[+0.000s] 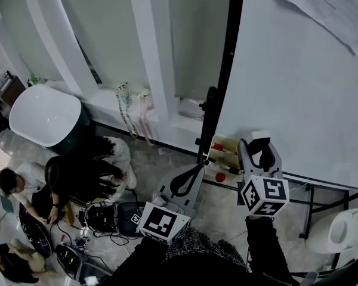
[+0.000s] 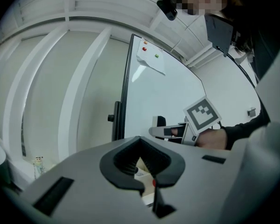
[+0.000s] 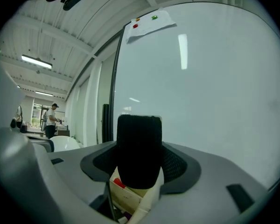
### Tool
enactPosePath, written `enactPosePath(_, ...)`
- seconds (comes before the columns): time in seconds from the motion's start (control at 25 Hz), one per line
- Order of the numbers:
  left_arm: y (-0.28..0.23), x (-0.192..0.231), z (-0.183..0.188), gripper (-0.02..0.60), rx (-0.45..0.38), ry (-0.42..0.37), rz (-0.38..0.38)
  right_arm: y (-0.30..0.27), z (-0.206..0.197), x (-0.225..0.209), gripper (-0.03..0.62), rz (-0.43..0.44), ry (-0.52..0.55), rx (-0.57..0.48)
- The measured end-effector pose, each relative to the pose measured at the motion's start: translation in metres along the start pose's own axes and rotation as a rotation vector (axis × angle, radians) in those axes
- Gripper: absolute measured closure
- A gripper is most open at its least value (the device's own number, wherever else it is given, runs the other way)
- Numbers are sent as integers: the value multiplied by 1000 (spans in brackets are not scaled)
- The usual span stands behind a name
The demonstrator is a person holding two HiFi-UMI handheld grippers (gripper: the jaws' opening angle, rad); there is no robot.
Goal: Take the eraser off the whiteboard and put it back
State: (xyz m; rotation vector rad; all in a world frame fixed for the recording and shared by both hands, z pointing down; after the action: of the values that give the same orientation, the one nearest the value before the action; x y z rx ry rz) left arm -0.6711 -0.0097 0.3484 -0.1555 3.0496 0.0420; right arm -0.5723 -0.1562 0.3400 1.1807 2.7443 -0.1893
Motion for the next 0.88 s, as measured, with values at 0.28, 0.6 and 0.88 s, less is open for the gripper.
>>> enactPosePath(0.28,1,6,-6,580,5,20,-20,-23,-20,5,326,-74,25,28)
enactPosePath(0.6,-5,10,-11,580,23,5,-42,-28,-51,2,326,-122,31,91)
enactPosePath(0.88,-14,3,-11,580,23,12,-61,-30,-61,3,326,-104,38,117)
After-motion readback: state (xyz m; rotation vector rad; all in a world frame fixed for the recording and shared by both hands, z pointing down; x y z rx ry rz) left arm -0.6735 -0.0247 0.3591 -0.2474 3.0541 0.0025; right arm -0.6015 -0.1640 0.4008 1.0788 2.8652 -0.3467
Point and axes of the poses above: the fingertips, and each gripper's own axes: y backward along the fingers, x to its left, z out of its top, the point moved 3 cm from there along y, backward along the fingers, and after that the axes turned 7 degrees about -y, right-handed, at the moved point
